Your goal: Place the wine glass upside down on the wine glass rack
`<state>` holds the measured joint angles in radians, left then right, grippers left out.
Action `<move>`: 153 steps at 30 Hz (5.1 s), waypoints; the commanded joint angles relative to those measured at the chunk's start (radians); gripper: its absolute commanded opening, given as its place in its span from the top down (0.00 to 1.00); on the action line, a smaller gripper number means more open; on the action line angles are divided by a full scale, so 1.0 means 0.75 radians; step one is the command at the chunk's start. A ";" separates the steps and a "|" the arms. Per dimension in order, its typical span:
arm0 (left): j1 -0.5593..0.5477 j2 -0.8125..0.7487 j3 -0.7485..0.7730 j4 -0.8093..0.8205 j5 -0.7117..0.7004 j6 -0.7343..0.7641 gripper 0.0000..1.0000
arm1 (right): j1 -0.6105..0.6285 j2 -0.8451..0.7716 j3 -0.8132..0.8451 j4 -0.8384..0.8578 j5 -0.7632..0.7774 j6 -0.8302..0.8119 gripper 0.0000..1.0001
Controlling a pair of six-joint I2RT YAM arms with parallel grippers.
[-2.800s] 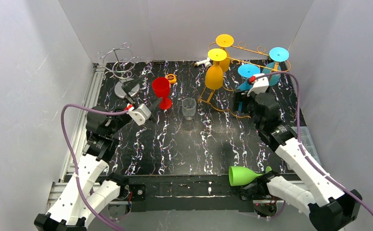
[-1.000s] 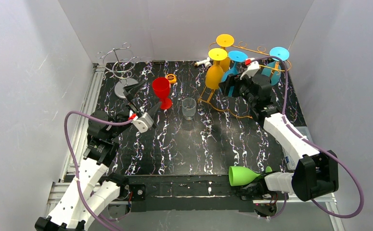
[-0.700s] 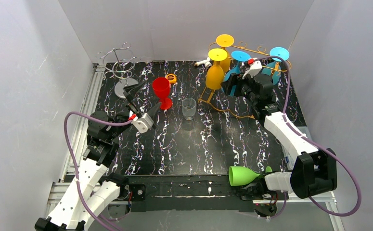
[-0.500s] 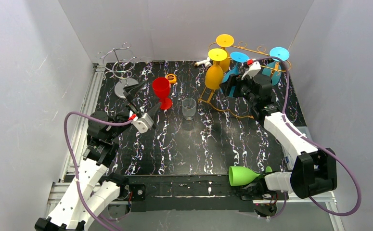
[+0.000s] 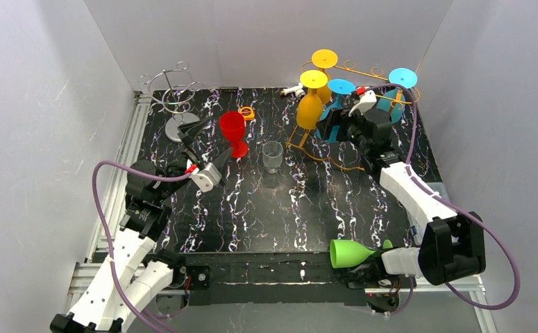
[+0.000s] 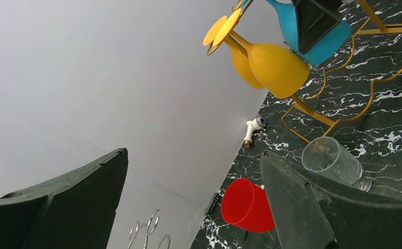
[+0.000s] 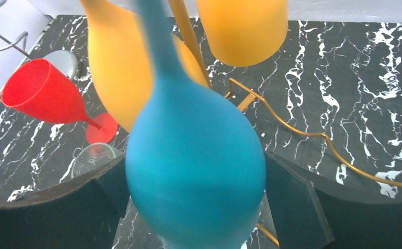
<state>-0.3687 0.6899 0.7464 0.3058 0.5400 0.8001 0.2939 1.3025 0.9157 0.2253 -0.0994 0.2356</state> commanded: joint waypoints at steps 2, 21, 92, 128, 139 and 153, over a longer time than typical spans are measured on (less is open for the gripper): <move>0.000 -0.010 0.033 0.003 0.031 -0.010 0.02 | -0.003 -0.048 -0.025 0.039 0.025 0.005 0.02; 0.000 -0.082 -0.025 -0.040 0.047 -0.003 0.02 | 0.170 -0.320 -0.049 -0.988 0.251 0.172 0.02; 0.001 -0.257 0.211 -0.715 0.112 0.058 0.02 | 1.631 -0.656 0.327 -0.783 1.170 0.482 0.99; 0.197 0.399 0.685 -0.743 0.442 -2.166 0.47 | 1.631 -0.473 0.590 -0.180 1.201 -0.430 0.99; 0.201 0.394 0.729 -0.725 0.501 -2.170 0.56 | 1.631 -0.420 0.615 -0.142 1.185 -0.473 0.99; 0.201 0.297 0.907 -0.805 0.341 -1.469 1.00 | 1.631 -0.293 0.730 -0.569 1.365 -0.256 0.03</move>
<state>-0.2173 0.9829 1.3323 -0.3153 0.8474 -0.5758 1.5150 1.0660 1.3903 0.0097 0.8158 -0.0628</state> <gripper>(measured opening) 0.022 0.693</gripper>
